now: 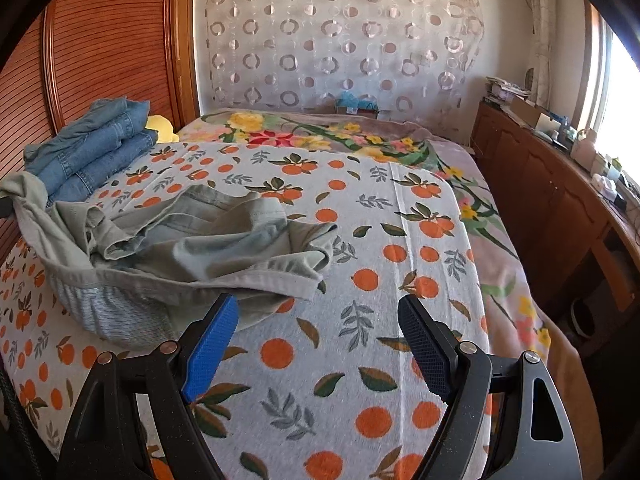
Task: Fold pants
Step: 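Lift the waistband with the left gripper while the right gripper grasps the other waistband edge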
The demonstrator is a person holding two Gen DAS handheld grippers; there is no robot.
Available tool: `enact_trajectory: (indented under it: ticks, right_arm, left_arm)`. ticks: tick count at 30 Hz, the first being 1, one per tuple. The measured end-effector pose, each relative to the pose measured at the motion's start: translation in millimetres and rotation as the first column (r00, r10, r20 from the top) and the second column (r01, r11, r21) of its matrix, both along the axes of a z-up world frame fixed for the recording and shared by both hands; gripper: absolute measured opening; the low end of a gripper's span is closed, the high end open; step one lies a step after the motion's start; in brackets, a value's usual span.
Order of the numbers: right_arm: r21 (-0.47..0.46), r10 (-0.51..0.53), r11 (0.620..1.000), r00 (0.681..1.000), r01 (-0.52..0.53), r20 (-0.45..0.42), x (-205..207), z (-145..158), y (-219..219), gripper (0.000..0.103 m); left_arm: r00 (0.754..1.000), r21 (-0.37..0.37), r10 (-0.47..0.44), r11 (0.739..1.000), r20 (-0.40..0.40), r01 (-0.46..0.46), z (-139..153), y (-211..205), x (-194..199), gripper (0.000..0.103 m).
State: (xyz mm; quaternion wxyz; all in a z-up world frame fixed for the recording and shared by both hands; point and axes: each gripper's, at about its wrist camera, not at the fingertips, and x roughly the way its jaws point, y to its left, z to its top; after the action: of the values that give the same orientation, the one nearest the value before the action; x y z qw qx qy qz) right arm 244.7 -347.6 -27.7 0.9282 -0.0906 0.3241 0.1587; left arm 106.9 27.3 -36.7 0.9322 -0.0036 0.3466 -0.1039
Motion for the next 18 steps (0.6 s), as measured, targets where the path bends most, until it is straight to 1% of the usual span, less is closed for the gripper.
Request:
enact_trajectory:
  ticks: [1,3,4,6,7,8,10,12,15,18]
  right_arm:
    - [-0.002,0.008,1.0,1.0,-0.008,-0.016,6.1,-0.9,-0.2,0.078]
    - [-0.019,0.028,0.999,0.999,-0.029,-0.042,18.3,-2.5,2.5,0.059]
    - [-0.035,0.029,0.999,0.999,-0.03,-0.044,23.7,-1.5,3.9,0.052]
    - [-0.044,0.046,0.998,0.997,-0.049,-0.059,31.6,-1.2,6.8,0.019]
    - [-0.039,0.049,0.998,0.997,-0.052,-0.06,33.7,1.1,7.2,0.011]
    - [-0.017,0.053,0.998,0.997,-0.054,-0.057,34.6,4.6,5.3,0.005]
    - [0.042,0.063,0.997,0.997,-0.062,-0.034,28.7,15.0,-2.8,0.002]
    - [0.062,0.059,0.996,0.998,-0.059,0.005,15.8,33.5,-10.7,0.002]
    - [0.074,0.06,0.995,0.994,-0.067,0.087,-11.5,72.1,-25.5,0.002]
    - [0.08,0.061,0.994,0.983,-0.076,0.171,-43.0,116.5,-42.2,0.002]
  left_arm:
    - [1.0,-0.002,0.001,1.0,-0.002,-0.001,-1.3,1.0,0.3,0.009]
    - [1.0,-0.006,0.002,1.0,-0.003,-0.002,-2.4,2.0,-0.4,0.009]
    - [1.0,-0.008,0.0,1.0,-0.003,0.0,-3.4,3.1,-0.3,0.009]
    - [1.0,-0.011,-0.001,1.0,-0.002,0.001,-3.4,4.2,0.1,0.009]
    - [1.0,-0.013,-0.004,1.0,-0.001,0.004,-1.9,5.0,-0.1,0.009]
    - [1.0,-0.015,-0.008,1.0,0.004,0.008,0.3,4.6,-0.9,0.009]
    - [1.0,-0.017,-0.012,1.0,0.027,0.012,10.2,4.5,-5.3,0.009]
    - [0.998,-0.016,-0.017,1.0,0.056,0.018,23.4,3.8,-10.1,0.009]
    - [0.993,-0.019,-0.02,1.0,0.114,0.023,51.0,4.2,-18.9,0.009]
    - [0.983,-0.024,-0.03,0.999,0.179,0.035,84.6,3.8,-28.8,0.009]
